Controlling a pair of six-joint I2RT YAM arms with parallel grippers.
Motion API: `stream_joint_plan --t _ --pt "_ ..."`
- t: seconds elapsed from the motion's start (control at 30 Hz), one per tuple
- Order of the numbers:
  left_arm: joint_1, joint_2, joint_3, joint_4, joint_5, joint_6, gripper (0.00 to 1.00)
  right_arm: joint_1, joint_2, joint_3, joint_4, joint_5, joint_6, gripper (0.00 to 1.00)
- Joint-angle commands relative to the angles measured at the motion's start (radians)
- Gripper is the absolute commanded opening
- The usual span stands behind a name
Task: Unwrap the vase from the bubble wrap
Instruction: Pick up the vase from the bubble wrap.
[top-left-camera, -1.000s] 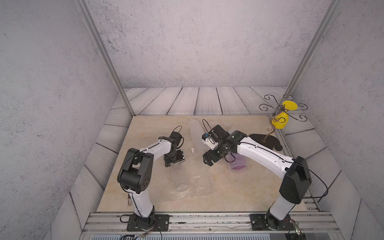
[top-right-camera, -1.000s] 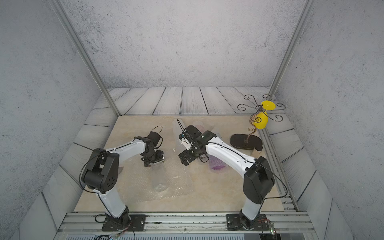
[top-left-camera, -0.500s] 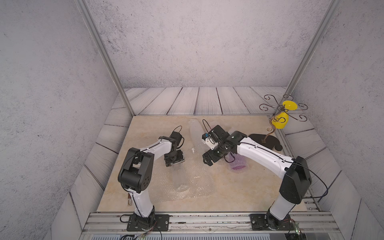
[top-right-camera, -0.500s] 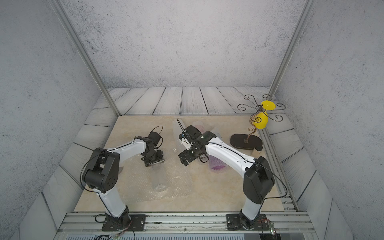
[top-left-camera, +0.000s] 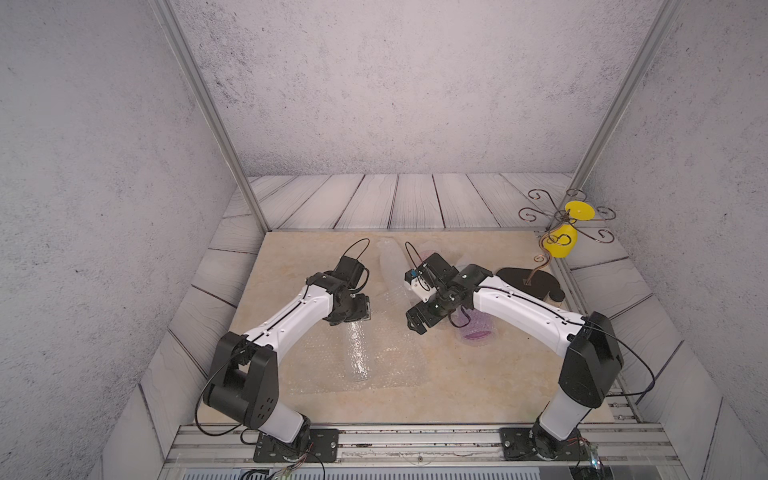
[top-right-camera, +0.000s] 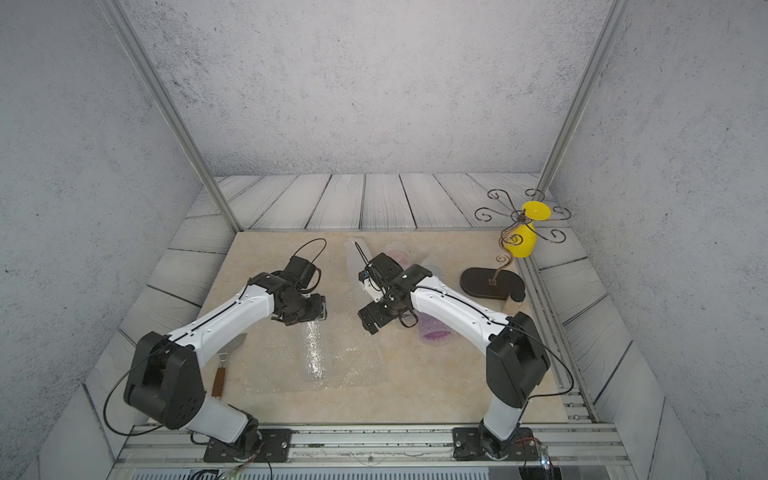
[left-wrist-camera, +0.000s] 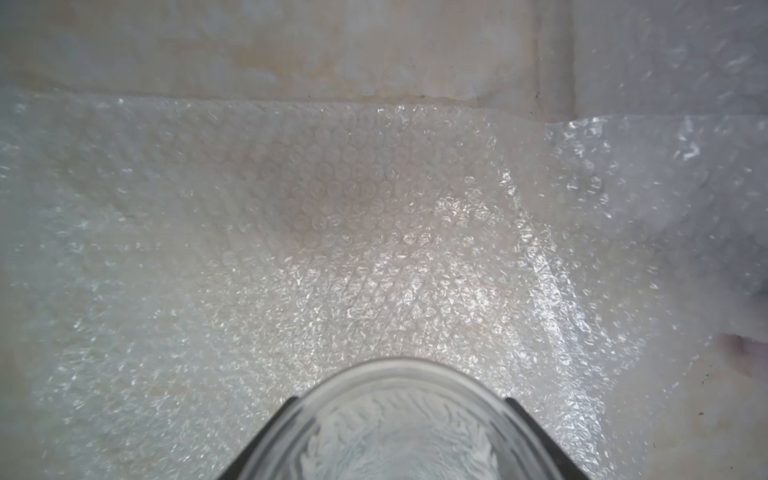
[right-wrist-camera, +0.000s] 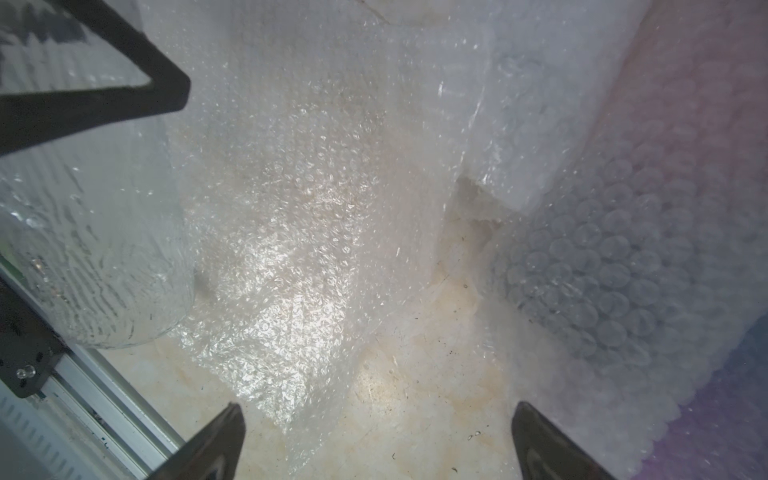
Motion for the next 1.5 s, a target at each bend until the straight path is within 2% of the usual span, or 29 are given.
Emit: stream_joint_plan --t 0.0,0.13,0.37,0.43,0.53,0.73,0.83,0.97,1.17,1.47 --pt "-0.009 -0.095 -0.028 -0.02 -0.048 0.06 0.0 -0.002 -0.038 0.023 -0.024 0.009 0.007 0.99" --pt "-0.012 -0.188 -0.066 0.013 -0.055 0.101 0.0 -0.002 -0.048 0.022 -0.031 0.011 0.005 0.99" --pt "-0.018 -0.266 -0.08 0.028 -0.025 0.148 0.0 -0.003 -0.073 0.066 -0.099 0.001 0.024 0.99" --pt "-0.018 -0.284 -0.09 0.052 -0.023 0.153 0.0 -0.002 -0.113 0.036 -0.076 0.0 0.033 0.99" --pt "-0.018 -0.297 -0.063 0.036 -0.021 0.165 0.0 -0.005 -0.14 0.017 -0.078 0.008 0.009 0.99" --pt "-0.018 -0.365 -0.017 -0.021 -0.055 0.188 0.0 -0.009 -0.097 0.11 -0.131 0.001 -0.072 0.99" --pt "-0.017 -0.381 0.022 -0.049 -0.079 0.204 0.0 -0.008 -0.089 0.129 -0.118 -0.023 -0.058 0.99" --pt "-0.01 -0.327 0.092 -0.067 -0.117 0.251 0.0 -0.008 -0.106 0.126 -0.117 -0.03 -0.049 0.99" --pt "0.078 -0.15 0.215 0.018 -0.113 0.261 0.0 -0.009 -0.171 0.063 -0.073 -0.008 -0.068 0.99" --pt "0.185 0.2 0.606 0.099 -0.182 0.305 0.0 -0.009 -0.133 0.1 -0.088 -0.026 -0.083 0.99"
